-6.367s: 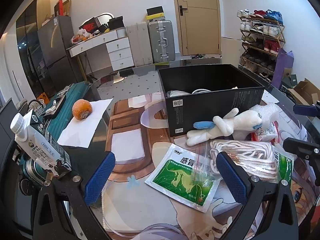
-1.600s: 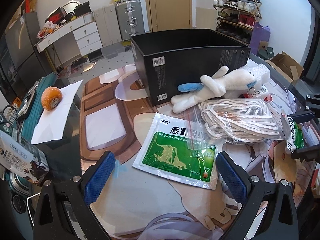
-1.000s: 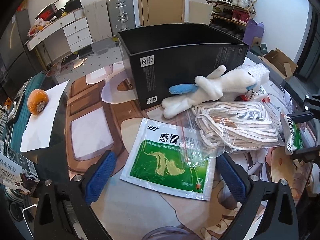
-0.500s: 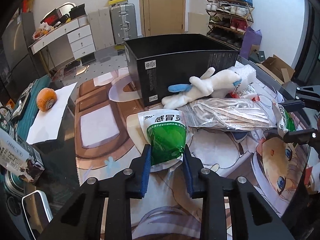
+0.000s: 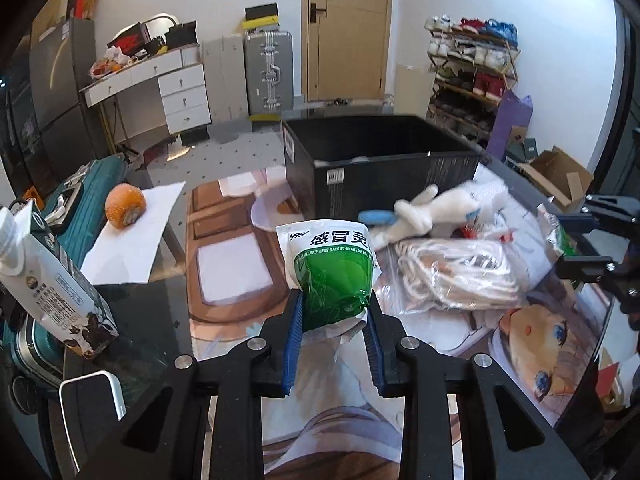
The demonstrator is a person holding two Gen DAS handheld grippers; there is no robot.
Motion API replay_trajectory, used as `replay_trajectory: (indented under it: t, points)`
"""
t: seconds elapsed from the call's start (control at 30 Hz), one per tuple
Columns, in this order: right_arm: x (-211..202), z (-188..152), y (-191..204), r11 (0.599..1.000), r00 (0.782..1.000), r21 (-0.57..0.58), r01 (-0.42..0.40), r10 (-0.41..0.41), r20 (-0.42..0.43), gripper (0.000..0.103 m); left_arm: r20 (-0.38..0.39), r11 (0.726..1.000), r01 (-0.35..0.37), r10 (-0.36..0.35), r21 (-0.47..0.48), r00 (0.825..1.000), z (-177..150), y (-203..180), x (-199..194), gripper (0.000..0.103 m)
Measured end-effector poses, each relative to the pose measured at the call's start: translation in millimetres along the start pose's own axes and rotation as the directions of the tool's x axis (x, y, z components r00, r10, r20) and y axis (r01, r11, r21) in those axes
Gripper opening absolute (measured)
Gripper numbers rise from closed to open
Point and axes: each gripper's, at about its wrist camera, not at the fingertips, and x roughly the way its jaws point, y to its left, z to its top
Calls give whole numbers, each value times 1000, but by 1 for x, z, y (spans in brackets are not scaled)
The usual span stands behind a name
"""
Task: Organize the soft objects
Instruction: 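Carry both green sachets over the black box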
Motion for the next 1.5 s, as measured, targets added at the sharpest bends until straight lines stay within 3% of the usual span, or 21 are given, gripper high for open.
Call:
replay_trajectory:
  t: [0.37, 0.87, 1.5]
  points:
    - [0, 13, -8, 995, 995, 68, 68, -72, 68, 48, 89, 999, 4, 0, -38, 996, 19, -5, -17, 28]
    - [3, 48, -26, 981, 978, 140, 133, -153, 140, 48, 200, 1000, -4, 10, -26, 980, 68, -26, -21, 28]
    - [31, 101, -54, 980, 971, 129, 154, -174, 161, 49, 193, 1000, -11, 13, -11, 981, 113, -22, 35, 28]
